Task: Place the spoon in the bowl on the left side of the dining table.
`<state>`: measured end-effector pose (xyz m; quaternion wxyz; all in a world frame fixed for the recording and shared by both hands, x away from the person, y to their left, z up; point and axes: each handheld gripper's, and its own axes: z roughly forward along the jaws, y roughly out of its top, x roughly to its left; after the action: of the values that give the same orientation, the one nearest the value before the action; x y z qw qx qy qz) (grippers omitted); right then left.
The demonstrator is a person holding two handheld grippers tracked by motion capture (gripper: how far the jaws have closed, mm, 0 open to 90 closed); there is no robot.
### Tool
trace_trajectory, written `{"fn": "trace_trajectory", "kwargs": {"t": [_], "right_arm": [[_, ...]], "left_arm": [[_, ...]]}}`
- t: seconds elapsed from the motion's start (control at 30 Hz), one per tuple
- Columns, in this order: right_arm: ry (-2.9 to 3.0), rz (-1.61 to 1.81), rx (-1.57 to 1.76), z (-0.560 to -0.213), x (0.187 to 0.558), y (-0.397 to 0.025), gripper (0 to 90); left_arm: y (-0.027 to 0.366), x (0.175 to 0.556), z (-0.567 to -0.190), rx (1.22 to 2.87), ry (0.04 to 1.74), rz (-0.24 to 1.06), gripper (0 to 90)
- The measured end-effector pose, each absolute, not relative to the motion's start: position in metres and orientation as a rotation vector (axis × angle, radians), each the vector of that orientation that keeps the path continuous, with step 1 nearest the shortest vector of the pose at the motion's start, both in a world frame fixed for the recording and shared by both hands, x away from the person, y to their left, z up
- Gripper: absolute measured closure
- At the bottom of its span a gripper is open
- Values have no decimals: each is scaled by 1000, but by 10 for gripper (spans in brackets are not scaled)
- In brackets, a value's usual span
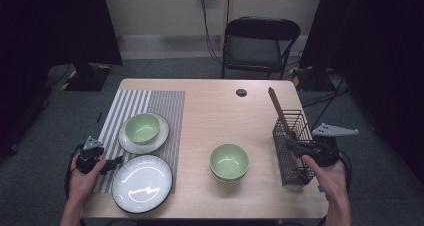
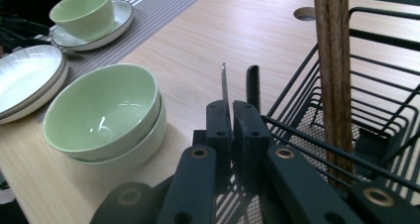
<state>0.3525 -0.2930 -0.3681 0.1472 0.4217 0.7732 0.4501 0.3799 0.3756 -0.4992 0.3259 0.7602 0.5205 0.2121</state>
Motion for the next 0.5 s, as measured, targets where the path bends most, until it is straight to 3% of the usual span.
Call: {"fn": "trace_trajectory", "kwargs": {"t": [0.5], "right_arm": [[2154, 1289, 1227, -358, 352, -303, 900]], "left_arm": [[375, 380, -499, 1992, 1366, 558, 143]]}}
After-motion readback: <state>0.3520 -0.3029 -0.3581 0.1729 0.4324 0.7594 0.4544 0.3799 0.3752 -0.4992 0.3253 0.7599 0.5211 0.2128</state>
